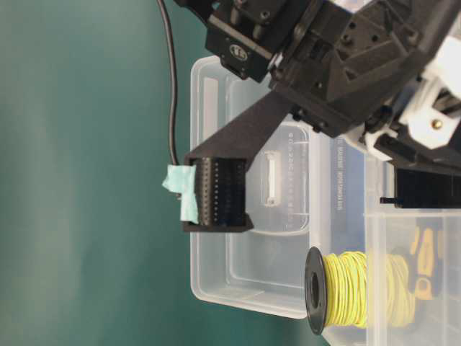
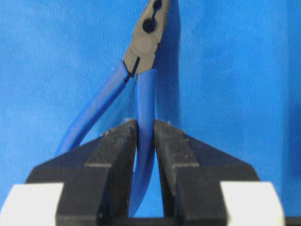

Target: Pick the nipper from the toolbox among several items.

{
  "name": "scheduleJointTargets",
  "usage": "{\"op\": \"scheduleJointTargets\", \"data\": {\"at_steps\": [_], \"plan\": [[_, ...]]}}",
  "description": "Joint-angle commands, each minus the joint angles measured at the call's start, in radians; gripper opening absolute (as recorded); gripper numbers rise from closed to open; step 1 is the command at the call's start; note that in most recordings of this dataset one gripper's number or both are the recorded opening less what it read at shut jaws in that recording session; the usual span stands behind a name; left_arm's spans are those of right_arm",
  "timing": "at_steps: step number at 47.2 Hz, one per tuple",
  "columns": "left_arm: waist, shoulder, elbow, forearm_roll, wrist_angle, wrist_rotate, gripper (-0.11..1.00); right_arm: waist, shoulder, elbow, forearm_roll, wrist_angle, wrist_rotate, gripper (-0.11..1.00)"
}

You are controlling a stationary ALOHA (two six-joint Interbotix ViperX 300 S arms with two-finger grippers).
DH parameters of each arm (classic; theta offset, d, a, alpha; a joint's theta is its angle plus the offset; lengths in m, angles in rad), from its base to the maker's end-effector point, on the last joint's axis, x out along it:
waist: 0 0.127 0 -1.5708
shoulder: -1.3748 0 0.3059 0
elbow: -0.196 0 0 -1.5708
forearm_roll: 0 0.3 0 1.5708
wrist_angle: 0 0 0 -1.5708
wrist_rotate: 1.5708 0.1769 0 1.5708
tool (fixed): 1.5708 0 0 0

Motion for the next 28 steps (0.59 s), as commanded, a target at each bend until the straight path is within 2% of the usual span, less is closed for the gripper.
{"op": "scheduleJointTargets", "data": {"at_steps": [1, 11, 13, 16, 22, 24, 28], "plan": [[0.002, 0.006, -0.012, -0.002, -0.003, -0.002, 0.00, -0.002, -0.018, -0.006, 0.002, 0.028, 0.003, 0.13], [0.002, 0.008, -0.012, -0.002, -0.002, -0.002, 0.00, -0.014, -0.018, -0.008, 0.002, 0.071, 0.006, 0.15], [0.002, 0.006, -0.012, -0.002, -0.002, -0.002, 0.00, -0.015, -0.023, -0.011, -0.003, 0.078, 0.003, 0.22], [0.002, 0.006, -0.012, -0.002, -0.002, -0.002, 0.00, -0.018, -0.040, -0.012, -0.006, 0.087, -0.006, 0.44], [0.002, 0.002, -0.012, -0.002, 0.003, -0.003, 0.00, -0.023, -0.123, -0.006, -0.043, 0.114, -0.008, 0.79], [0.002, 0.000, -0.012, -0.002, 0.005, -0.003, 0.00, -0.023, -0.158, -0.003, -0.058, 0.124, -0.006, 0.84], [0.002, 0.000, -0.012, -0.002, 0.008, -0.003, 0.00, -0.023, -0.241, 0.003, -0.097, 0.156, -0.006, 0.79]]}}
